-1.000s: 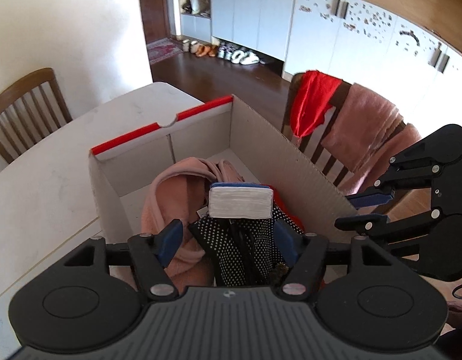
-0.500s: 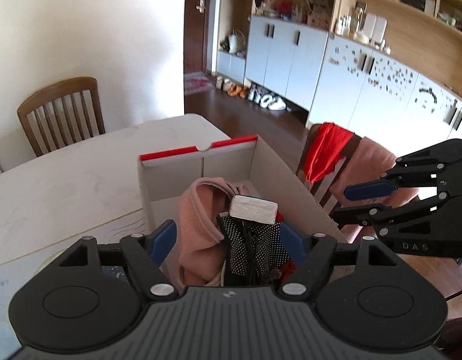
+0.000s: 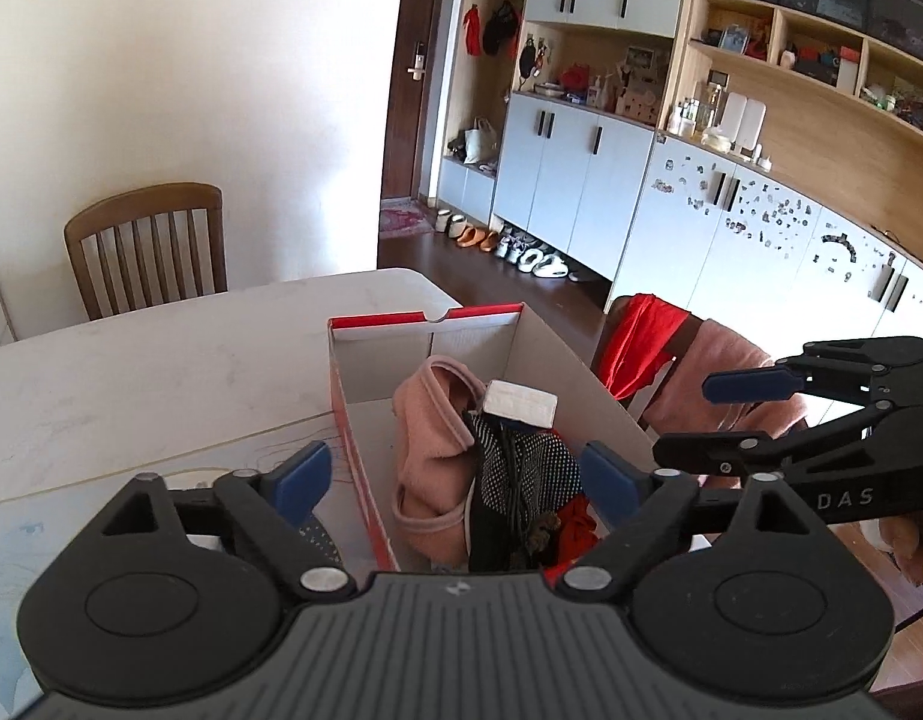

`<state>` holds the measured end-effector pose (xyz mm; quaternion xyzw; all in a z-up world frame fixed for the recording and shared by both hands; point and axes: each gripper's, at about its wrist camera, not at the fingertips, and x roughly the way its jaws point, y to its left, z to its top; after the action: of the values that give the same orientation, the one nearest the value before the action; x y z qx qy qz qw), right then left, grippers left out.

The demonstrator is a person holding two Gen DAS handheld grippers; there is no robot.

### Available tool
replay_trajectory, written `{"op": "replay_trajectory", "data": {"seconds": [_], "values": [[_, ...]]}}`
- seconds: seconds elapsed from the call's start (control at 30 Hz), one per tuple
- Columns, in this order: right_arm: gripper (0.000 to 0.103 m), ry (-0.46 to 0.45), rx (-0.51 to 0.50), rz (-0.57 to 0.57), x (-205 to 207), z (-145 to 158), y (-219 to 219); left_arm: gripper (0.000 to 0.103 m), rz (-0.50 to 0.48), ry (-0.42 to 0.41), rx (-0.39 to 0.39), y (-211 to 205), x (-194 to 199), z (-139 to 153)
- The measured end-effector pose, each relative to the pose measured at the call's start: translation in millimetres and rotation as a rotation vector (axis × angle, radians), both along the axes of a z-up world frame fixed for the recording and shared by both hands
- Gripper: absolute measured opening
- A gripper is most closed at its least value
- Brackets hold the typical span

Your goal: Organize objects

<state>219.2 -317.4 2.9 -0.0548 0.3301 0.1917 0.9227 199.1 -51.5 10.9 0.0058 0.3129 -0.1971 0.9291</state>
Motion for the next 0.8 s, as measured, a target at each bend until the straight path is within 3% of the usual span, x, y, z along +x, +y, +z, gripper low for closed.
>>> {"op": "replay_trajectory", "data": {"seconds": [0.07, 0.43, 0.8], "values": [[0.071, -0.013, 0.019, -0.018, -6, 0, 0, 0.102, -0.003, -0.002, -0.005, 3, -5, -1], [0.102, -0.096, 0.072, -0.067, -37, 0, 4, 0.103, -0.006, -0.001, -0.024, 13, -26, -10], [0.102, -0.09, 0.088, -0.086, -46, -8, 7, 0.103, 0.001, -0.025, 0.006, 15, -41, -12]]}}
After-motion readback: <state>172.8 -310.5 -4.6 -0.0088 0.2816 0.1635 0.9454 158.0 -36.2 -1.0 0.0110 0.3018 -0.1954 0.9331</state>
